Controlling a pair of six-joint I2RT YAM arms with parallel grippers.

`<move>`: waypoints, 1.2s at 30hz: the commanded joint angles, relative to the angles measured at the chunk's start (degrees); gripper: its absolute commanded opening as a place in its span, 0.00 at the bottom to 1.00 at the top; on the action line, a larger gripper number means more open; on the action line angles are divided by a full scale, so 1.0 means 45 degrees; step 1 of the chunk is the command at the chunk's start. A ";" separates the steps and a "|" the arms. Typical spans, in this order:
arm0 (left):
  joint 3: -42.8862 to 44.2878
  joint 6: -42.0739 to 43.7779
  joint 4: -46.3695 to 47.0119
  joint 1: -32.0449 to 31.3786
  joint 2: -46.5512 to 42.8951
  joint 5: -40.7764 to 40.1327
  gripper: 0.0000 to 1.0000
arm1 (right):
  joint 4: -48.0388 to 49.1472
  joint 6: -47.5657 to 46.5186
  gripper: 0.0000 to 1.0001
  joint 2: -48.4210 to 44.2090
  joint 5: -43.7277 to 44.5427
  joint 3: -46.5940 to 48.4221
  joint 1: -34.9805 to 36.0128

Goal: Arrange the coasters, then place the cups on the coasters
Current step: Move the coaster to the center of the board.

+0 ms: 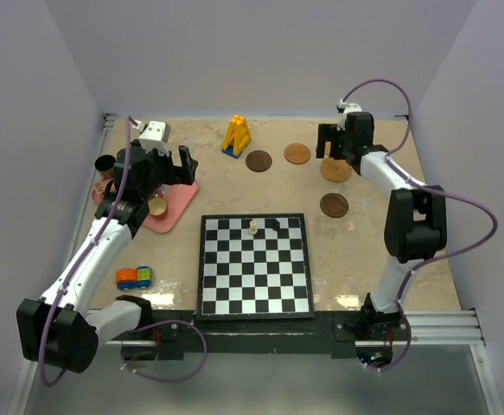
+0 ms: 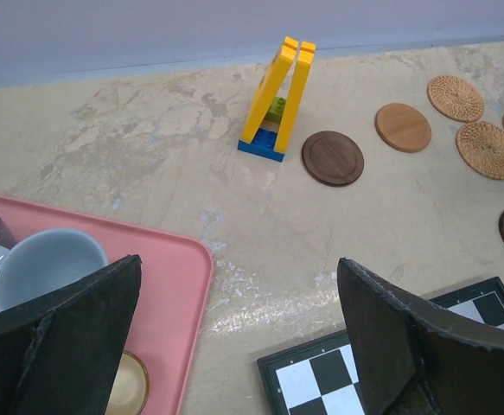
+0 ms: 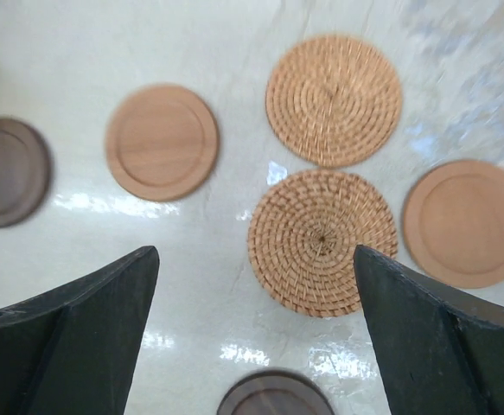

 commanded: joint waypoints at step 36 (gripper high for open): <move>-0.0009 -0.0302 0.0442 -0.0173 0.0219 0.0032 1.00 | -0.2476 0.3036 0.98 -0.1800 0.4118 -0.4294 0.1919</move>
